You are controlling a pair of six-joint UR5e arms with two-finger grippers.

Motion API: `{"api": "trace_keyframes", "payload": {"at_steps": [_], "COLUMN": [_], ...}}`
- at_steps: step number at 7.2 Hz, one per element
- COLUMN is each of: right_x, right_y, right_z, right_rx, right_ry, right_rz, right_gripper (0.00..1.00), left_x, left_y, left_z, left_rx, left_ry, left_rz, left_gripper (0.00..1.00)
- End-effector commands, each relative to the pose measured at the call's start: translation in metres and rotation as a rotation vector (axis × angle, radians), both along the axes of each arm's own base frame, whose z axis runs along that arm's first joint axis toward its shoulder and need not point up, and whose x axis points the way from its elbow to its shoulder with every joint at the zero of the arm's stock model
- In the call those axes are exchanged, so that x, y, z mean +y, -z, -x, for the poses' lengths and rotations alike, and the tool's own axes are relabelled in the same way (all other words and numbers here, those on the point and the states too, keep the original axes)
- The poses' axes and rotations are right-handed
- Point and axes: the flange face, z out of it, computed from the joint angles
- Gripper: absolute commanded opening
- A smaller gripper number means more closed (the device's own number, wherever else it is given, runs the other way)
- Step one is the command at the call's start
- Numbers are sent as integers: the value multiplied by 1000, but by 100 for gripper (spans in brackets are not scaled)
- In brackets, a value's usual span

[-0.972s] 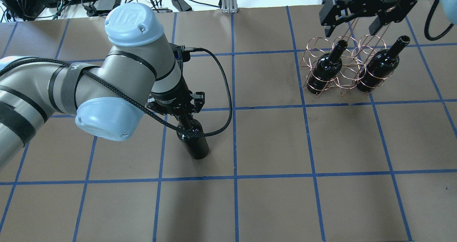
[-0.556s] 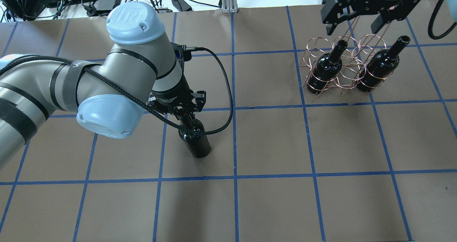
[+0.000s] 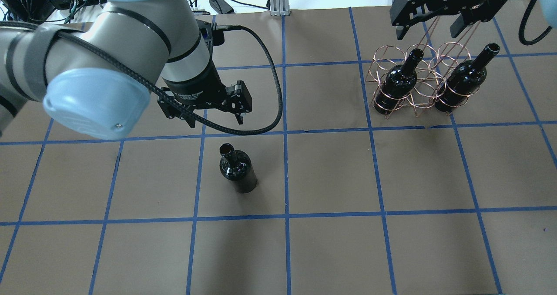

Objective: Place wine into wine basket
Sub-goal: 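Open the left gripper and raise it away from the bottle, then swing the right gripper over the standing bottle while the left arm draws back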

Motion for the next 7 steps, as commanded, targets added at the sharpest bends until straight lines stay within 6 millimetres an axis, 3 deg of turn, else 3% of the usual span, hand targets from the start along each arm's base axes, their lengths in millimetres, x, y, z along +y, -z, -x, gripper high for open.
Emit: {"api": "trace_keyframes", "payload": {"at_steps": [1, 2, 3, 4, 5, 6, 7], "right_x": [3, 8, 17, 31, 44, 53, 58], "right_y": [-2, -2, -2, -2, 4, 13, 23], "right_z": [-7, -24, -57, -100, -149, -192, -226], "right_rx": [-9, -40, -53, -73, -94, -106, -74], "right_ry": [-1, 40, 57, 92, 138, 123, 125], "right_rz": [3, -2, -4, -5, -17, -5, 4], "right_gripper": [100, 100, 100, 100, 100, 100, 100], "left_x": [-32, -47, -50, -54, -59, -59, -56], "left_y": [-27, -29, -41, -65, -74, -75, -68], "left_z": [-62, -93, -108, -137, -176, -201, -203], "left_rx": [8, 5, -1, -7, -11, -18, -18], "left_ry": [-104, -8, 30, -20, -70, -76, -63], "left_rz": [33, 45, 72, 108, 97, 94, 70], "left_gripper": [100, 100, 100, 100, 100, 100, 100]}}
